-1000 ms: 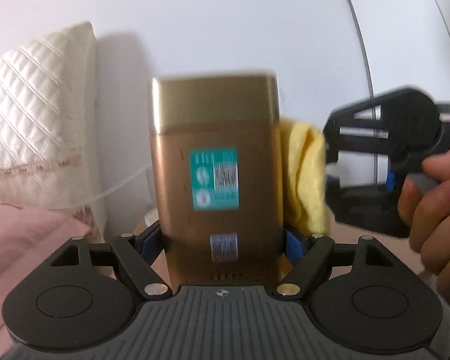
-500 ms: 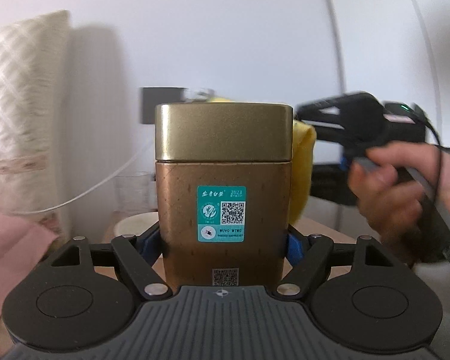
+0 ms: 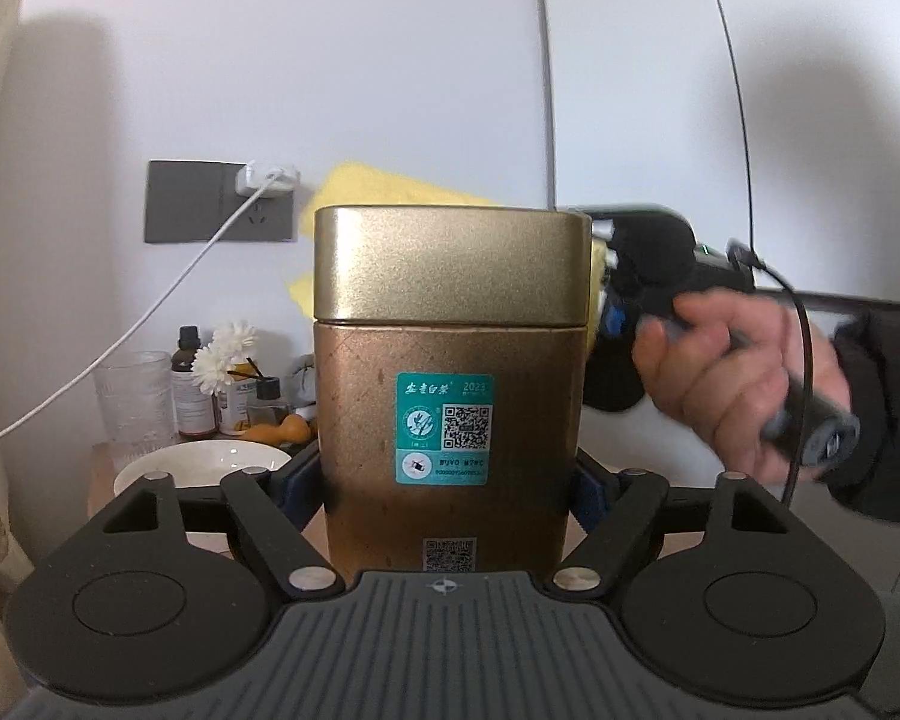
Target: Clean container
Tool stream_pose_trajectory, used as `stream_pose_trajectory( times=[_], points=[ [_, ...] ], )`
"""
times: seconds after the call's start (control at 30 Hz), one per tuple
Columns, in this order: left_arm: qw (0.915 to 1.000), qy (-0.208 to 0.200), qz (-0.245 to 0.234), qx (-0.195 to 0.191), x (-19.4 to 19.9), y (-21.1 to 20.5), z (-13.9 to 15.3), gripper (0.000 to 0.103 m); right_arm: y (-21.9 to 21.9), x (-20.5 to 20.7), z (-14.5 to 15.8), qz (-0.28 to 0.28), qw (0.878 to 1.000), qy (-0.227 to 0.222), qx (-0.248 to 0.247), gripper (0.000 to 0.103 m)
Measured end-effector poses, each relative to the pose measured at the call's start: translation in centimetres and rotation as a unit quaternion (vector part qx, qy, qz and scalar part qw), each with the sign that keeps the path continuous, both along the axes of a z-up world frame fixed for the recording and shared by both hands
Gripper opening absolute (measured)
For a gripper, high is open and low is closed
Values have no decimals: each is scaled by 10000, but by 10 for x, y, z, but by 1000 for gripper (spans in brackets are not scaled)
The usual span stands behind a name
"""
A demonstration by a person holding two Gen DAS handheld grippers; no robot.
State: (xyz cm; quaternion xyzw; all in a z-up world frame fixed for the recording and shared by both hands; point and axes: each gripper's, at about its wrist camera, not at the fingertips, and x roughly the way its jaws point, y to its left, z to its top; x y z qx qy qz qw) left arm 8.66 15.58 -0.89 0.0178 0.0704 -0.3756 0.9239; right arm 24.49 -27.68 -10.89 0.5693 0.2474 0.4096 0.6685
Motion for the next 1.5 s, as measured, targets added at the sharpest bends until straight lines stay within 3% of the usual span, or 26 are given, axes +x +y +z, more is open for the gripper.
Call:
stream_pose_trajectory(
  times=[0.07, 0.17, 0.27, 0.4, 0.47, 0.6, 0.9, 1.23, 1.5],
  points=[
    [9997, -30, 52, -217, -6, 0, 1, 100, 0, -2, -6, 2, 10000, -35, -84, 16],
    [9953, -253, 922, -164, -16, -7, 4, 100, 0, 0, -16, 77, 9997, 95, -216, 16],
    [9896, -245, 1384, -297, -33, -5, 4, 100, 0, 1, -16, 150, 9995, 40, -277, 16],
    [9832, -511, 1717, -365, -55, -7, 4, 88, 0, 1, -2, 154, 9996, -196, -124, 16],
    [9836, -488, 1719, -260, -57, -11, 0, 80, -1, -1, 7, 147, 9993, -333, -16, 16],
    [9872, -325, 1550, -175, -57, -13, -10, 81, 2, -7, 8, 232, 9988, -438, -58, 16],
    [9881, -367, 1491, -127, -53, -3, -13, 81, 1, -22, -40, 280, 9989, 220, -307, 16],
    [9878, -346, 1501, -208, -51, -5, -14, 81, -1, -23, 18, 124, 9980, -561, -258, 15],
    [9878, -383, 1500, -162, -51, -6, -13, 80, 1, -26, -30, 186, 9979, 25, -620, 15]
  ],
)
